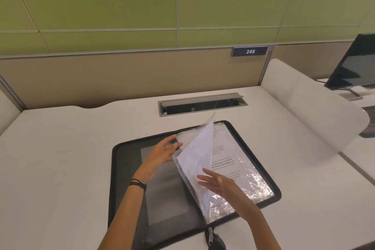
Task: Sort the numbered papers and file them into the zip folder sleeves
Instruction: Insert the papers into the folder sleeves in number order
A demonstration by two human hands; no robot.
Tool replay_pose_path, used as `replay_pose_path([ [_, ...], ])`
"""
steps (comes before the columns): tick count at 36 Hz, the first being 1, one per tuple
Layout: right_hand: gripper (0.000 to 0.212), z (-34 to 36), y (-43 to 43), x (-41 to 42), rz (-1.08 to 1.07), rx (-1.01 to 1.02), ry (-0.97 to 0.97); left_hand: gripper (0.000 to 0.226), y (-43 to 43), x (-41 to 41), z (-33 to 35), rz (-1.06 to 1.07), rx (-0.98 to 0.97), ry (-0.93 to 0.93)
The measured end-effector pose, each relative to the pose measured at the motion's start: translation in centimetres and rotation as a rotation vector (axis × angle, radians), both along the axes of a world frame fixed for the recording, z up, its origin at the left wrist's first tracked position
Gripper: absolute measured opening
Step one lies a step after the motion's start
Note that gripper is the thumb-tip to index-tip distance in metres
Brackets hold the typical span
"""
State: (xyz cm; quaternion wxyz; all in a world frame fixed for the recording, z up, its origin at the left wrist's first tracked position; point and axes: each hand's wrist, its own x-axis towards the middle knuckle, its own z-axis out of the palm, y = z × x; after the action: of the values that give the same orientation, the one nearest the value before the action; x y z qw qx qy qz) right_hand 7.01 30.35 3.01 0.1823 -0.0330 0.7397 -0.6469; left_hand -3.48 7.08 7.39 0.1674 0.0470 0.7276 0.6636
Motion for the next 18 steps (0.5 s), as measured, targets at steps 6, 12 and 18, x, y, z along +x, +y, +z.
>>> replay_pose_path([
  [6,0.079,0.3,-0.4,0.3,-0.021,-0.030,0.038,0.040,1.5,0.1,0.4,-0.169,-0.130,0.040],
  [12,0.080,-0.1,-0.1,0.3,-0.007,-0.006,0.040,0.036,3.5,0.7,1.2,-0.175,-0.232,0.113],
  [18,0.064,-0.4,-0.3,0.4,0.013,0.035,0.019,0.042,4.3,-0.1,0.8,-0.140,-0.426,0.196],
])
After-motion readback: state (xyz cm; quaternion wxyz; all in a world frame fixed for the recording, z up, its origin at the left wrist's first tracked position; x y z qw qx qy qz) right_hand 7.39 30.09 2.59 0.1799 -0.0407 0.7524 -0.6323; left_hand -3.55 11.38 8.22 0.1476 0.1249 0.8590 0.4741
